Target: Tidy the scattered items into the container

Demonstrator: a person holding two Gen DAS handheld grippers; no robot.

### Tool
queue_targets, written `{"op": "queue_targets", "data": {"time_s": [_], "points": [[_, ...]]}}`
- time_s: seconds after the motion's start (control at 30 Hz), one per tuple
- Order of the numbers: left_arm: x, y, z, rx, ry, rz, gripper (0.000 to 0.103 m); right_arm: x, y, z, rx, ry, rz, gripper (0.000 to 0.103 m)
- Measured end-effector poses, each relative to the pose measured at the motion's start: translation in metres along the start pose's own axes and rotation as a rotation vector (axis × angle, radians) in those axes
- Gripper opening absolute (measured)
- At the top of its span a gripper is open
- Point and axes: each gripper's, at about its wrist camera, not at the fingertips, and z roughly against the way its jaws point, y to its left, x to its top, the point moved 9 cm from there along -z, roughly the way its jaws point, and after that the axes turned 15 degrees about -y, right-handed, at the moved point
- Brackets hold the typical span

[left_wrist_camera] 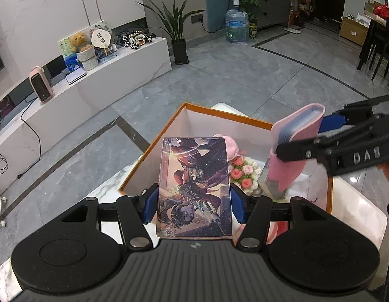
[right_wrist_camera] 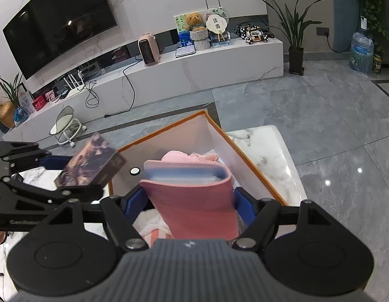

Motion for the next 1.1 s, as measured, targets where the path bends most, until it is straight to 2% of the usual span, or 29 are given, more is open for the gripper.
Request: {"op": "queue_targets", "data": {"time_s": [0.17,0.33,1.1], "points": [[0.0,-0.003,-0.015,-0.005,0.006,-0.002,0.067,-0.003,0.004,-0.01,0.012,0.008,-0.005,0.077],[0.001,0.0,-0.028,0.026,-0.019,-0.001,0.071,-0.007,-0.008,-0.02,-0.042,0.017,-0.025,0.079],[-0.004,-0.005,-0.023,0.025,-0.002,-0.001,0.072,-0.008,-0.006,-0.024,-0.057,0.024,-0.034,0.081]]}}
